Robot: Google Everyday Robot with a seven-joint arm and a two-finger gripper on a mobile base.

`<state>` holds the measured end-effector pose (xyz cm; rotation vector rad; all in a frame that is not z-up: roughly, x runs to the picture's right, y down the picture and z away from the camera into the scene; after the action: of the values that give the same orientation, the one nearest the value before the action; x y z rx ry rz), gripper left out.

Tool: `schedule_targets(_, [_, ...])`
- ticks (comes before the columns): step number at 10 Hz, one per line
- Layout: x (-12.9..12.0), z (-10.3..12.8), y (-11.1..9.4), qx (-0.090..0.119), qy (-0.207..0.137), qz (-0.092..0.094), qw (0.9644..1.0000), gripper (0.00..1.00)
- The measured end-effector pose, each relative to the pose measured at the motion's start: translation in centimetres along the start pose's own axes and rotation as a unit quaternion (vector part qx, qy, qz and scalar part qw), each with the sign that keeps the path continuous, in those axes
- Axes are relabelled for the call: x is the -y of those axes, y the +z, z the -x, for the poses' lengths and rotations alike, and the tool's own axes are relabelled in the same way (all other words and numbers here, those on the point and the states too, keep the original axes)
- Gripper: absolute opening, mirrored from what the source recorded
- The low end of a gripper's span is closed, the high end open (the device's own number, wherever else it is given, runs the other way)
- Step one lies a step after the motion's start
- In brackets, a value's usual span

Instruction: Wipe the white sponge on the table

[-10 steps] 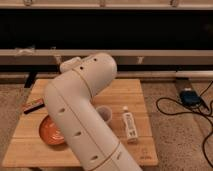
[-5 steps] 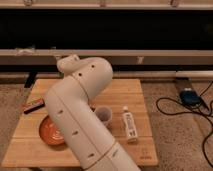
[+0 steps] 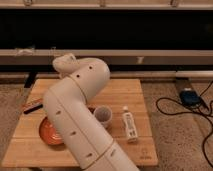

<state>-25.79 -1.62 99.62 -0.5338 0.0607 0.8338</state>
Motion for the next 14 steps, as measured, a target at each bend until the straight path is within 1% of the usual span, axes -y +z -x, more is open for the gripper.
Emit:
schedule_targets(3, [-1.7,1.6,-0.2,0.01,-0.033,0.004,0.9994,0.0])
schedule_targets(5, [-3.3,2.6,-0.4,0.015,-0.062,0.006,0.998,0.0])
schedule_targets(6, [-4.9,3.1,-0.7,0.017,-0.083,0.006,0.9964,0.0])
schedule_targets(7, [-6.2,3.4,-0.8,0.018,-0.098,0.007,0.995,0.0])
schedule_targets(9, [-8.0,3.7,-1.1,0.019,-0.125,0.006,0.9919,0.0])
schedule_targets(10, [-8.9,3.8,-1.3,0.019,-0.143,0.005,0.9896,0.0])
schedule_targets(11, [-10.0,3.8,-1.3,0.018,-0.155,0.007,0.9878,0.0])
schedule_targets(12, [-11.4,3.8,-1.2,0.014,-0.17,0.009,0.9852,0.0])
schedule_targets(14, [-12.8,3.0,-1.3,0.007,-0.19,0.012,0.9817,0.0])
